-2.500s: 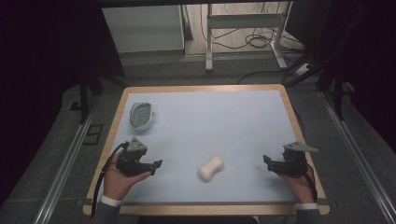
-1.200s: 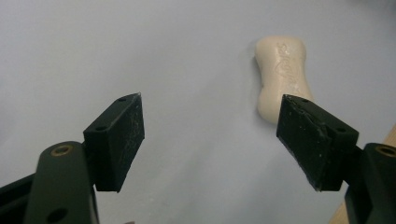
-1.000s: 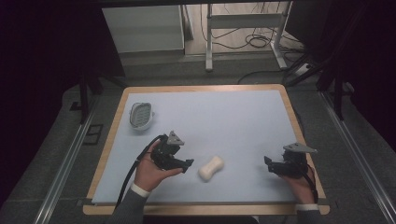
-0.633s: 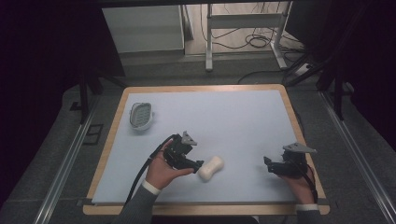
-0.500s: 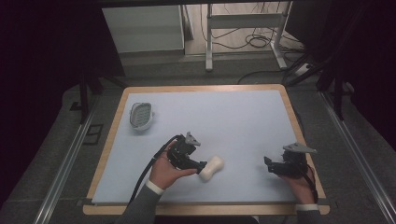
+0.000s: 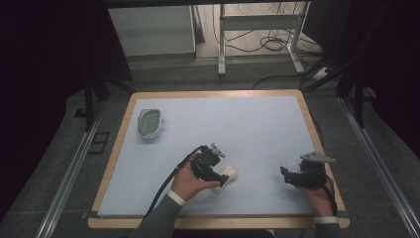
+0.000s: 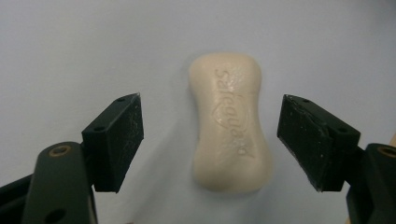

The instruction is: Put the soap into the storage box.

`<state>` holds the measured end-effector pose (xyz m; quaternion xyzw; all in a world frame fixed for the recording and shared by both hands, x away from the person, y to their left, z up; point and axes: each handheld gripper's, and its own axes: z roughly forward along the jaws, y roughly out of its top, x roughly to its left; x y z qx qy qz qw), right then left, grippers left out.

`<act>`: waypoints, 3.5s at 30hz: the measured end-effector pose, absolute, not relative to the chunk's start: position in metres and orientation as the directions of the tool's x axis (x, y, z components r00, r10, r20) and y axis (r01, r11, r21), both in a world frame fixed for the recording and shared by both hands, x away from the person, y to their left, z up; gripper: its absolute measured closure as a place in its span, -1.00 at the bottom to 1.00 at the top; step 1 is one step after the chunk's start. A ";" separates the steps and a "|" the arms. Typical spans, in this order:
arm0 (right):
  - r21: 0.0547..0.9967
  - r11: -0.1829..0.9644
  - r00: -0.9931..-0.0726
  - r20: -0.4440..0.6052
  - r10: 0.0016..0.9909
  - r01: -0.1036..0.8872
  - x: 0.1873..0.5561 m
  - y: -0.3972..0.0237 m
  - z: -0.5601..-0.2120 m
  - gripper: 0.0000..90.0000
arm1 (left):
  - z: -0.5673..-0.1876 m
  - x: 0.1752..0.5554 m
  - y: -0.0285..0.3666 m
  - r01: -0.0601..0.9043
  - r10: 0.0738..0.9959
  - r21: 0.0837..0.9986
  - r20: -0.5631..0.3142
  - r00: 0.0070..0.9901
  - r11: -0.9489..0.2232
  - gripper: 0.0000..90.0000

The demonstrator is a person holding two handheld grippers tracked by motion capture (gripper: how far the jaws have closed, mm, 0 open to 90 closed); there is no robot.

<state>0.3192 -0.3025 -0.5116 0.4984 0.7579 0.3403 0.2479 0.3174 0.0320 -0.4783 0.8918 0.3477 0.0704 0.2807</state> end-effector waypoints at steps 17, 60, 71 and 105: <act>0.761 0.279 -0.379 -0.048 0.924 0.585 0.319 -0.302 -0.513 -0.79 | -0.497 0.325 0.013 0.599 0.651 0.482 -0.075 0.756 -0.640 -0.32; 0.762 0.277 -0.364 -0.059 0.930 0.585 0.320 -0.305 -0.513 -0.79 | -0.479 0.328 0.036 0.589 0.644 0.496 -0.075 0.761 -0.638 0.10; 0.762 0.274 -0.361 -0.057 0.931 0.586 0.320 -0.306 -0.512 -0.79 | -0.472 0.331 0.051 0.600 0.657 0.519 -0.092 0.748 -0.609 0.10; 0.760 0.273 -0.366 -0.051 0.929 0.589 0.320 -0.306 -0.513 -0.79 | -0.452 0.350 0.118 0.657 0.746 0.549 -0.088 0.660 -0.517 0.10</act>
